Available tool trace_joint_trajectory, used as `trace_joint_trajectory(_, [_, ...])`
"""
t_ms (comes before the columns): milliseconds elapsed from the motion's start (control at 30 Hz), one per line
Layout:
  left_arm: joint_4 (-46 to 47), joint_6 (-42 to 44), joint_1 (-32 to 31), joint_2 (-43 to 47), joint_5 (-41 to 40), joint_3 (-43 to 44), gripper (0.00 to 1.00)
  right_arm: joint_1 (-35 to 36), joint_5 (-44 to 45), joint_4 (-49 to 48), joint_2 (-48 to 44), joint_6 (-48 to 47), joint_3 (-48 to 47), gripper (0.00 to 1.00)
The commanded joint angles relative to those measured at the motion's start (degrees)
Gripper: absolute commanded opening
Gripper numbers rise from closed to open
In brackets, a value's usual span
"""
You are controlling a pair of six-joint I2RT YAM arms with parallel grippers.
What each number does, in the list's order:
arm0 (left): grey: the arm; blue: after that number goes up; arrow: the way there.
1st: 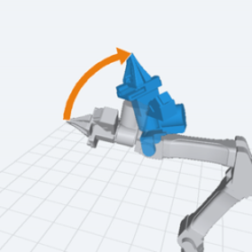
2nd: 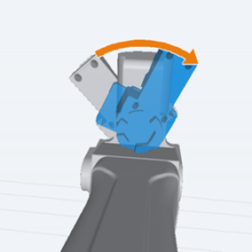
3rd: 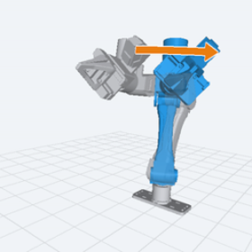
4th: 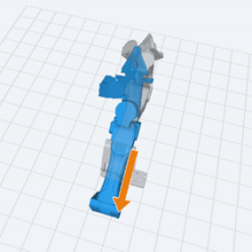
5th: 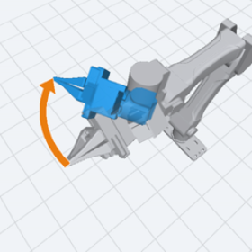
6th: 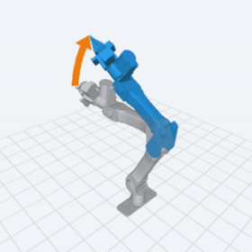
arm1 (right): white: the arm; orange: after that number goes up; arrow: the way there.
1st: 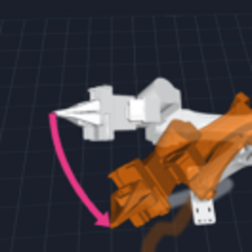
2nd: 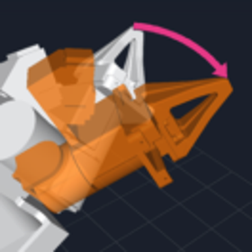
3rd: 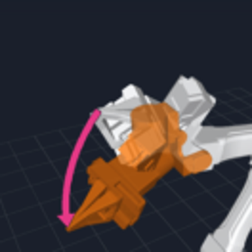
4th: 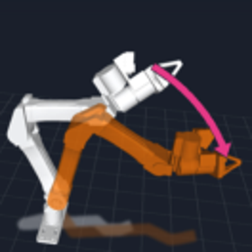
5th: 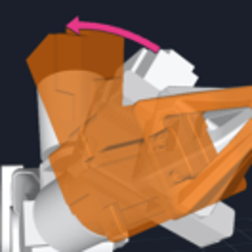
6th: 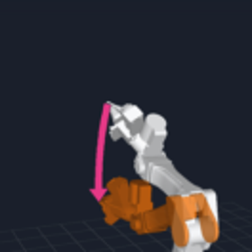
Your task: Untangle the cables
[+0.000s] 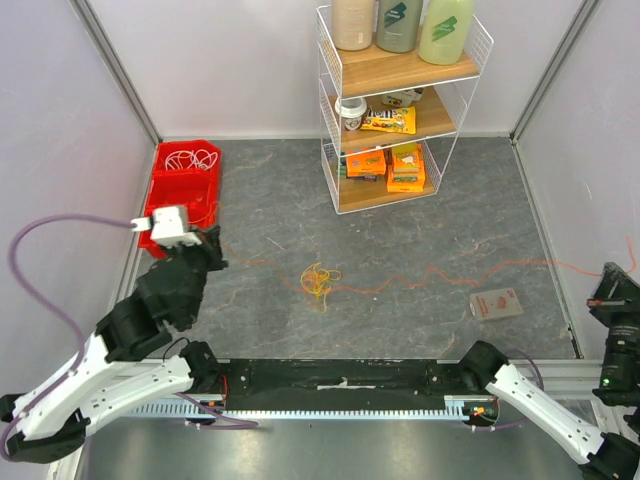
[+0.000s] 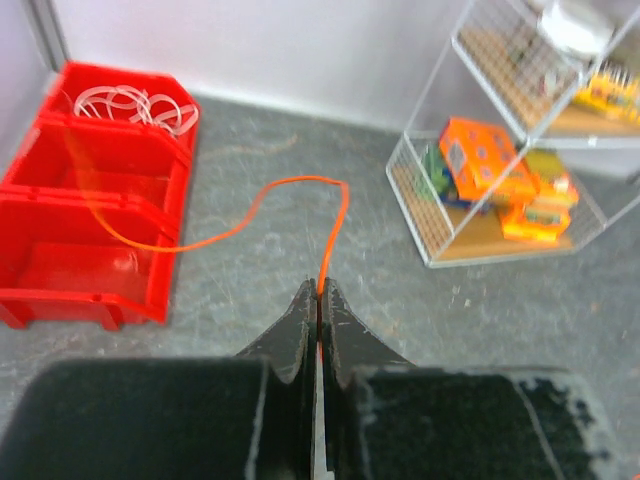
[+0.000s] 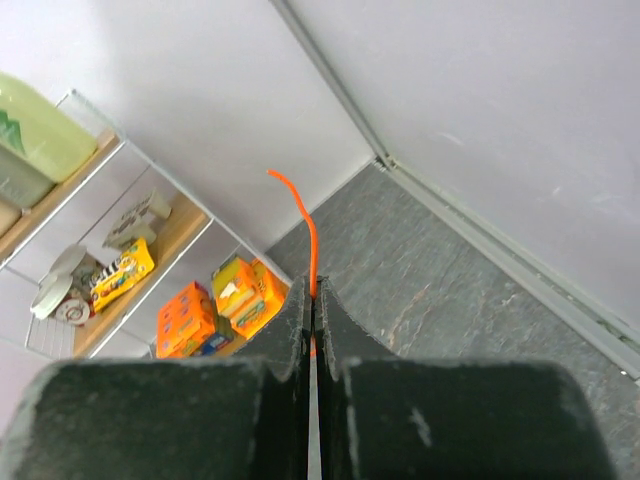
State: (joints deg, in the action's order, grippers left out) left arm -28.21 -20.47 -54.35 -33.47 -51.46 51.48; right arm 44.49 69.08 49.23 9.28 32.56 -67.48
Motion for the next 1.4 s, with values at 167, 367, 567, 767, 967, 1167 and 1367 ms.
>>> trace_joint_trajectory(167, [5.09, 3.69, 0.12, 3.51, -4.27, 1.16, 0.02, 2.62, 5.80, 0.07, -0.05, -6.36, -3.44, 0.00])
trace_joint_trajectory(367, [5.70, 6.04, 0.12, 1.74, -3.11, 3.18, 0.02, 4.46, 4.48, 0.16, 1.97, -8.11, -5.20, 0.00])
trace_joint_trajectory(567, [9.04, 11.85, 0.12, 4.91, -5.58, 3.54, 0.02, 6.31, 5.81, -0.19, 2.76, -14.01, -9.33, 0.00])
trace_joint_trajectory(767, [8.78, 14.31, 0.12, 5.96, -10.93, 4.50, 0.02, 8.95, 6.42, 1.30, 1.27, -11.73, -7.93, 0.00])
trace_joint_trajectory(967, [14.56, 25.62, 0.12, 7.63, -18.05, 5.47, 0.02, 9.30, 8.17, 2.27, 2.94, -13.57, -8.71, 0.00])
trace_joint_trajectory(1167, [40.75, 50.93, 0.03, 14.48, -17.80, 5.64, 0.02, 10.62, 11.16, 3.41, 1.71, -15.33, -10.03, 0.00])
trace_joint_trajectory(1367, [37.45, 54.22, -0.23, 15.90, -14.45, 9.68, 0.02, 11.32, 11.78, 3.94, 1.79, -16.38, -9.95, 0.00])
